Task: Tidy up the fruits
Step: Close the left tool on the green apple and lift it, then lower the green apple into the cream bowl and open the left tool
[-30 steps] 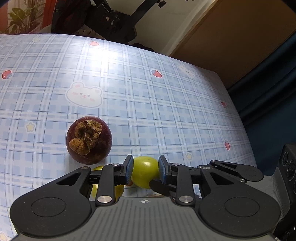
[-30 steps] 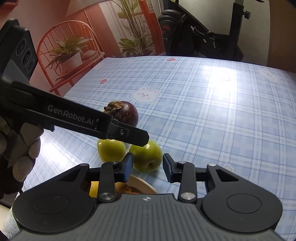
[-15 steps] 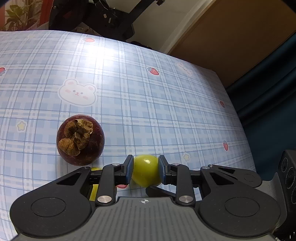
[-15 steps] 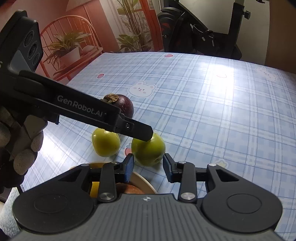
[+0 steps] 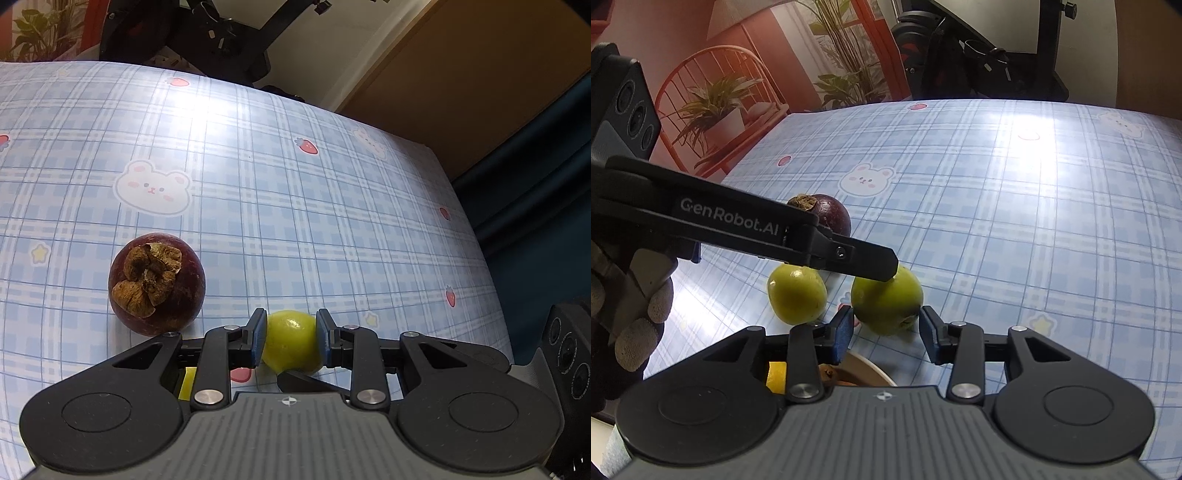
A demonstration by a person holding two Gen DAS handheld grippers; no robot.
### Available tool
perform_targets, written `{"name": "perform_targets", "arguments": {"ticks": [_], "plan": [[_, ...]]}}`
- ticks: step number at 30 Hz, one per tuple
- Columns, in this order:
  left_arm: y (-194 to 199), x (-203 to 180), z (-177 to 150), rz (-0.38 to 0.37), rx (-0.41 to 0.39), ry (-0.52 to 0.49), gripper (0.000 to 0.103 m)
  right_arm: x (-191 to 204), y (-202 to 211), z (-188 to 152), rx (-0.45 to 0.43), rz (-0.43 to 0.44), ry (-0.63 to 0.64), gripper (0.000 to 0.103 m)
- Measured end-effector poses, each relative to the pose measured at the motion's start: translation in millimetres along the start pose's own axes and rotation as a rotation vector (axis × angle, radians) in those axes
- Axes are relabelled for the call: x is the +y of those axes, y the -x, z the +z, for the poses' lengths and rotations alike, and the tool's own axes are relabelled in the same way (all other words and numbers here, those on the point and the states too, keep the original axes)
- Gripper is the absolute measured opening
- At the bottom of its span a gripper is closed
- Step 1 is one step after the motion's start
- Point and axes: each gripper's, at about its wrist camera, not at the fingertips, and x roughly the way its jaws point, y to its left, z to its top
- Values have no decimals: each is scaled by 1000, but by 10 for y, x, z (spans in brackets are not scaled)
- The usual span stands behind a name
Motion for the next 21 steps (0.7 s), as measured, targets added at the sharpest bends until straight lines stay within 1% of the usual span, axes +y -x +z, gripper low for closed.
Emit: {"name": "perform_targets", "arguments": {"ticks": [8, 14, 21], "plan": [[197, -116, -49, -15, -37, -31, 31, 95, 209, -52, -59, -10, 37, 42], [431, -237, -122, -25, -68, -66, 31, 146, 435, -107, -102, 9, 32, 42], [710, -373, -309, -54, -70, -112, 31, 303, 713, -225, -113, 19, 71, 42]]}}
